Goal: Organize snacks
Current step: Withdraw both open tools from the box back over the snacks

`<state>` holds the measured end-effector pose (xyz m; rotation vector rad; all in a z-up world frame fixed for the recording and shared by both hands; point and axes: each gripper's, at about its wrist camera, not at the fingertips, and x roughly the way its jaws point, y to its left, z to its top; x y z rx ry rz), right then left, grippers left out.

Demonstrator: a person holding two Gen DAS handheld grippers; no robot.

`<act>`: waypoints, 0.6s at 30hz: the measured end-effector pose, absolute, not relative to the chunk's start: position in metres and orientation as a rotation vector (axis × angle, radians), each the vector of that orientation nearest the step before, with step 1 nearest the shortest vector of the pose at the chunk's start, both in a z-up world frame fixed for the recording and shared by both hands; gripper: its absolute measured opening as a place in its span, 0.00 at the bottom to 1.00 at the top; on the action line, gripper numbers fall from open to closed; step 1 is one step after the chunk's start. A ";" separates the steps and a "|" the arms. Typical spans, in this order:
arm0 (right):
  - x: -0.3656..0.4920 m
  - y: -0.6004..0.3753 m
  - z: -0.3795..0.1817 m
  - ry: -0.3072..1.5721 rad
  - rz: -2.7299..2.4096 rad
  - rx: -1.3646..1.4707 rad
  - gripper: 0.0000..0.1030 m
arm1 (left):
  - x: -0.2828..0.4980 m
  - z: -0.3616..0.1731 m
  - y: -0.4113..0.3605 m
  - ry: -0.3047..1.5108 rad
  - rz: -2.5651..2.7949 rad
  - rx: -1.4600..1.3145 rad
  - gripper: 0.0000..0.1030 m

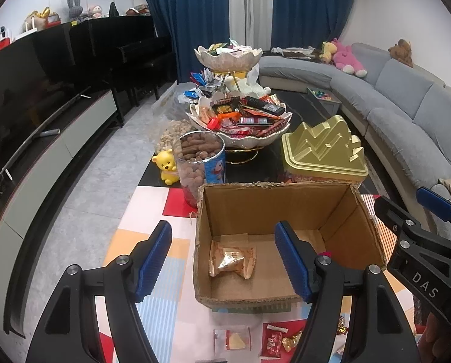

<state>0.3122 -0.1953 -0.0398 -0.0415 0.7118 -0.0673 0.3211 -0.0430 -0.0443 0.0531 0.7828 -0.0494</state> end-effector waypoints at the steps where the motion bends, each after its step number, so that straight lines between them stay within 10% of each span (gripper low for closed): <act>1: 0.310 -0.196 -0.039 0.709 -0.067 -0.041 0.69 | 0.320 -0.043 -0.043 0.782 -0.050 0.053 0.68; 18: 0.274 -0.206 -0.026 0.679 -0.088 -0.045 0.69 | 0.289 -0.023 -0.041 0.738 -0.035 0.065 0.68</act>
